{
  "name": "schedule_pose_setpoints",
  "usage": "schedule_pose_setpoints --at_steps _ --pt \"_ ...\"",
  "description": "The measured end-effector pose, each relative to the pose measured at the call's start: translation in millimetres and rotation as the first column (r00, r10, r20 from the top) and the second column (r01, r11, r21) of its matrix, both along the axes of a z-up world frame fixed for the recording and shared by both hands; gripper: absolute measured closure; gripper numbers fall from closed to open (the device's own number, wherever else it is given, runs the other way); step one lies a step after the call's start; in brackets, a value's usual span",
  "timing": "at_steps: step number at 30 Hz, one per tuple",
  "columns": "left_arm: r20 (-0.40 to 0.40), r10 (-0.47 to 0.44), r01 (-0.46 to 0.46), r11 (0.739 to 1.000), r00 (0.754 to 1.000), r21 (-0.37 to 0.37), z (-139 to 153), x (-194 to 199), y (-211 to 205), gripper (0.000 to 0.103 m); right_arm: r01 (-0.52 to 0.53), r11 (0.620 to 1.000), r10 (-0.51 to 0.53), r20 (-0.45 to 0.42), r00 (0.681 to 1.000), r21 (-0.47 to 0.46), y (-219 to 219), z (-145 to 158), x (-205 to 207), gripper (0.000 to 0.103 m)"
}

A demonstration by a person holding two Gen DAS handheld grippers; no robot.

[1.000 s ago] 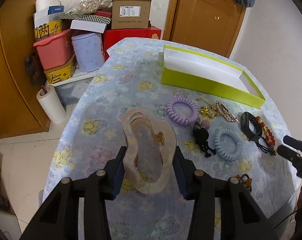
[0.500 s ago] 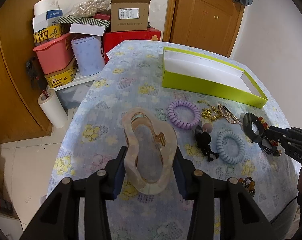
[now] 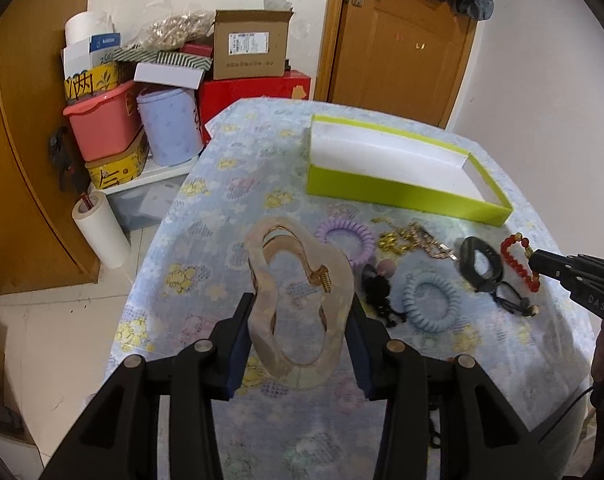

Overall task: Organize jewelry
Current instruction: 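Carry the claw clip and red bracelet with both tools over the yellow-green box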

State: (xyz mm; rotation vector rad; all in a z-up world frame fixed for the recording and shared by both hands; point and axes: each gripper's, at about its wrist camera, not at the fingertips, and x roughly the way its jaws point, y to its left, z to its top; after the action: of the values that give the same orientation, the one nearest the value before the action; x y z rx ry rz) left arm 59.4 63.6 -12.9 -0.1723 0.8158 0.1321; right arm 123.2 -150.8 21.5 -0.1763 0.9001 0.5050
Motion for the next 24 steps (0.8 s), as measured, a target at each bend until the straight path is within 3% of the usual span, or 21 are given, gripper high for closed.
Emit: schedule_pose_setpoints --at_steps 14,24 --pt "0.079 -0.085 0.083 0.996 0.993 0.028 41 4 -26 0.058 -0.004 0.997 -0.001 0.061 0.998 0.075 -14 41 -3 0.097" --pt "0.123 -0.148 0.143 0.989 0.981 0.043 62 34 -37 0.058 -0.025 0.997 0.015 0.126 0.992 0.073 -8 68 14 0.097"
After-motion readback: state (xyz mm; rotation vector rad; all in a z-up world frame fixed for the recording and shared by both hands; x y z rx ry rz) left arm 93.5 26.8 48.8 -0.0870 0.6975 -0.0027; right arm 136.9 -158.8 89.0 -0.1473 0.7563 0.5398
